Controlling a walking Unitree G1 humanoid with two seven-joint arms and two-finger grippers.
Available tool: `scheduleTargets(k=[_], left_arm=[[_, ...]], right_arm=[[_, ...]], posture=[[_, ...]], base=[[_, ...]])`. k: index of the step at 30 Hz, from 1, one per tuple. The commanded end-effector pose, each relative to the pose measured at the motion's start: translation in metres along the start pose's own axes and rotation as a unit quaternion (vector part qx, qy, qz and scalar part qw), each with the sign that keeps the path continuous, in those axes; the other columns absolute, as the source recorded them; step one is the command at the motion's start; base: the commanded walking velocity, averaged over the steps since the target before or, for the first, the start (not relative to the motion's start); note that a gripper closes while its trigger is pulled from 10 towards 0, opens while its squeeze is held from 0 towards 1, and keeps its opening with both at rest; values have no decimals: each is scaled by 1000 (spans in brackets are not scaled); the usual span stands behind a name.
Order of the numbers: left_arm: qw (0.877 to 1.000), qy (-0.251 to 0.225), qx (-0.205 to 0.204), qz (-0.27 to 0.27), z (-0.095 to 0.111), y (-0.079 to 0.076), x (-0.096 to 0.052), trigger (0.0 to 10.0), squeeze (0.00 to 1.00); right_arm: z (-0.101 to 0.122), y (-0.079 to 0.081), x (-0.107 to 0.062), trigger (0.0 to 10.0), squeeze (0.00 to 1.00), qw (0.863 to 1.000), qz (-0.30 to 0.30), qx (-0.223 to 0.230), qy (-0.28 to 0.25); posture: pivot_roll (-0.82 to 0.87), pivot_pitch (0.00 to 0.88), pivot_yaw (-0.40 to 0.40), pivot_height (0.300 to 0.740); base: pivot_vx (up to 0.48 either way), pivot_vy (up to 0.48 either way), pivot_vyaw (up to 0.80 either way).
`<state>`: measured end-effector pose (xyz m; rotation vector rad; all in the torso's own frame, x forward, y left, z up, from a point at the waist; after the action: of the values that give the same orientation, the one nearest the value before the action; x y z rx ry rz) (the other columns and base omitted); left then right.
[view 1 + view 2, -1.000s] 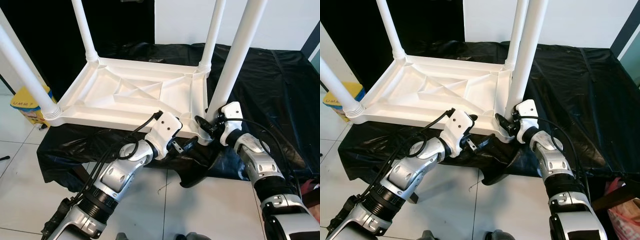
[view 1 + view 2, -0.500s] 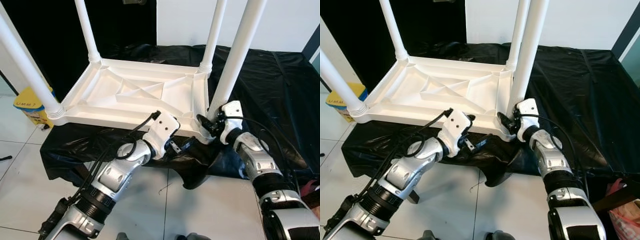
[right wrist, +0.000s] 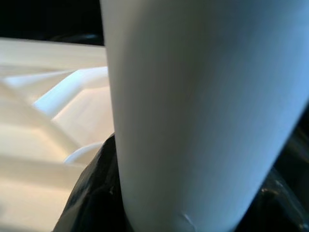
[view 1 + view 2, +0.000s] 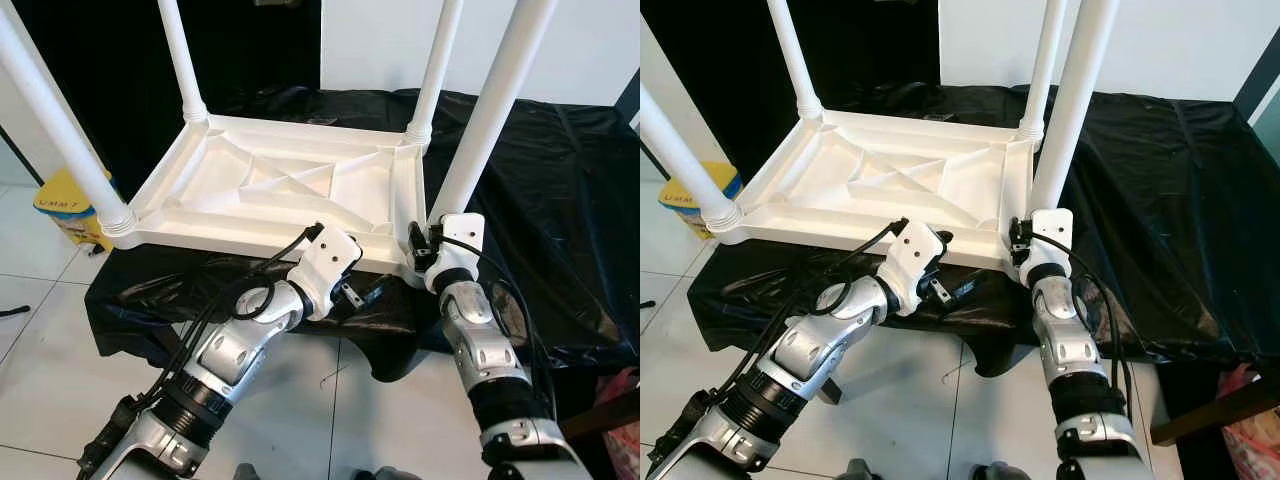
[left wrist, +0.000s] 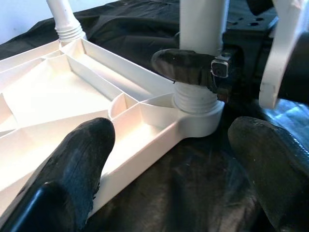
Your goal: Building children table
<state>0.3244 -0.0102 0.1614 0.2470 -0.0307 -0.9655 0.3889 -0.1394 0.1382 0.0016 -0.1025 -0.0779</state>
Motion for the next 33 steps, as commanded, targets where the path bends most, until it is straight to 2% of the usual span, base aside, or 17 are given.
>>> scheduleTargets(k=[1, 5, 12, 17, 18, 20, 21, 29, 31, 33], left_arm=[[997, 2, 0, -82, 1, -21, -1, 10000, 0], [997, 1, -1, -78, 2, -20, 0, 10000, 0], [997, 2, -1, -78, 2, -21, -1, 10000, 0], [997, 3, -1, -72, 1, -18, -3, 10000, 0], [997, 4, -2, -71, 1, -18, -4, 10000, 0], [997, 4, -2, -71, 1, -18, -4, 10000, 0], [997, 4, -2, -72, 1, -19, -4, 10000, 0], [998, 9, 2, -66, -1, -14, -7, 10000, 0], [998, 10, 1, -66, -1, -15, -8, 10000, 0], [998, 10, 1, -66, -1, -15, -8, 10000, 0]], right_arm=[[-33, -2, -11, 10000, 0, 998, -21, 5, 62], [-31, 3, -11, 10000, 0, 997, -30, 23, 63], [-29, -1, -11, 10000, 0, 997, -41, 22, 66], [-26, 4, -13, 10000, 0, 997, -37, 15, 63], [-23, 4, -12, 10000, 816, 998, -33, 11, 57], [-23, 4, -12, 10000, 816, 998, -33, 11, 57], [-20, 5, -13, 10000, 1000, 998, -26, 11, 50], [-3, 0, -14, 10000, 1000, 998, 56, 3, 14], [2, -4, -15, 10000, 1000, 995, 103, -9, 2], [2, -4, -15, 10000, 1000, 995, 103, -9, 2]], posture=[[3, 90, -17, 740], [1, 92, -15, 740], [13, 92, -21, 740], [19, 94, -26, 740], [31, 95, -24, 740], [31, 95, -24, 740], [31, 95, -24, 740], [48, 86, -29, 740], [46, 83, -26, 740], [46, 83, -26, 740]], base=[[0, 0, 0], [0, 0, 0], [0, 0, 0], [0, 0, 0], [0, 0, 0], [0, 0, 0], [0, 0, 0], [0, 0, 0], [0, 0, 0], [0, 0, 0]])
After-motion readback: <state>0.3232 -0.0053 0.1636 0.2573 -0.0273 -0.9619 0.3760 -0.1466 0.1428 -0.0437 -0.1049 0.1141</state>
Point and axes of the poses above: a point about 5 cm out from each wrist's last joint towards the gripper, its own x axis pointing out of the wrist towards the gripper, its own z axis along the axis of the wrist's last joint, y = z × x, the point moved 6 cm from there along x, pointing out of the wrist towards the gripper, and after that the axes turned 1 degree about -x, right-handed, at the moved point
